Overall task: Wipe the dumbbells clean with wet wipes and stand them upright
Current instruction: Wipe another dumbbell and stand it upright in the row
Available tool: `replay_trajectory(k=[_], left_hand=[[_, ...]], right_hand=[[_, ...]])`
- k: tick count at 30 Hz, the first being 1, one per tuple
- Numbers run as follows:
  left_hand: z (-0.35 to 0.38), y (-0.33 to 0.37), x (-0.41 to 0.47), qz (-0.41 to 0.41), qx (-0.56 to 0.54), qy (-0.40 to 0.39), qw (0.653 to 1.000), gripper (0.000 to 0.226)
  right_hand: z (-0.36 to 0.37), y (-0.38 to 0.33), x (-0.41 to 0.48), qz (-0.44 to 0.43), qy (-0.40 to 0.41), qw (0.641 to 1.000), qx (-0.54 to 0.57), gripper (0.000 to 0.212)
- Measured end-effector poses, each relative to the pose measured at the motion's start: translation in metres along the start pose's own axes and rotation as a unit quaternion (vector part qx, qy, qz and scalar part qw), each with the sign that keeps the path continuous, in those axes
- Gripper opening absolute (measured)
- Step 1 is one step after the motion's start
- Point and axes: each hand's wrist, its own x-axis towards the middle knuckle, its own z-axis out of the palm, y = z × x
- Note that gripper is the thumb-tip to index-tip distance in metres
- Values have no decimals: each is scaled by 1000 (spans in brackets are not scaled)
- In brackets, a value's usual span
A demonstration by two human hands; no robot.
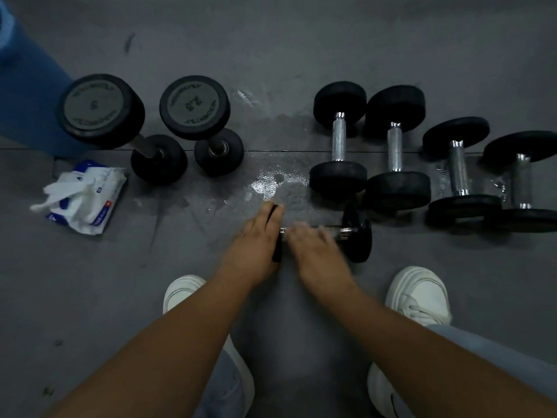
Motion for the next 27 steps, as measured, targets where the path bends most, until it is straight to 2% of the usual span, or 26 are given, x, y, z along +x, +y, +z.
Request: replay_trajectory(k=[2,3,5,7,9,13,16,19,23,25,27], left_hand=[[0,0,0,-6,0,-3,1000,112],[0,0,-1,-5,3,-6,1000,114],[1,0,-2,2,11,-2,1000,116],[2,0,-3,7,8,0,1000,115],[-1,0,-2,9,0,0,1000,113],[-5,1,0,12,28,-14,999,110],[-10,0,4,28,61,-25,997,112],[-19,-3,15,19,81,-48,995,126],[-23,0,16,17,98,-73,992,130],[-21,0,13,29,121,-32,992,126],[-16,-1,9,30,129,23,991,122]], right_hand=[[-1,12,2,91,7,996,7,57],[1,12,-3,102,6,995,-15,58],[7,7,-12,34,-27,998,-35,59],[0,11,-7,-30,-19,998,-47,62],[-11,22,9,-4,-19,999,-39,67],[-7,5,6,75,-88,990,-80,67],[-6,8,1,57,-75,992,-88,56],[-14,27,23,41,-93,993,-56,39],[-33,40,45,-1,-185,982,-37,22],[-35,45,47,-14,-164,985,-42,22],[-33,47,42,-7,-104,994,-44,21]])
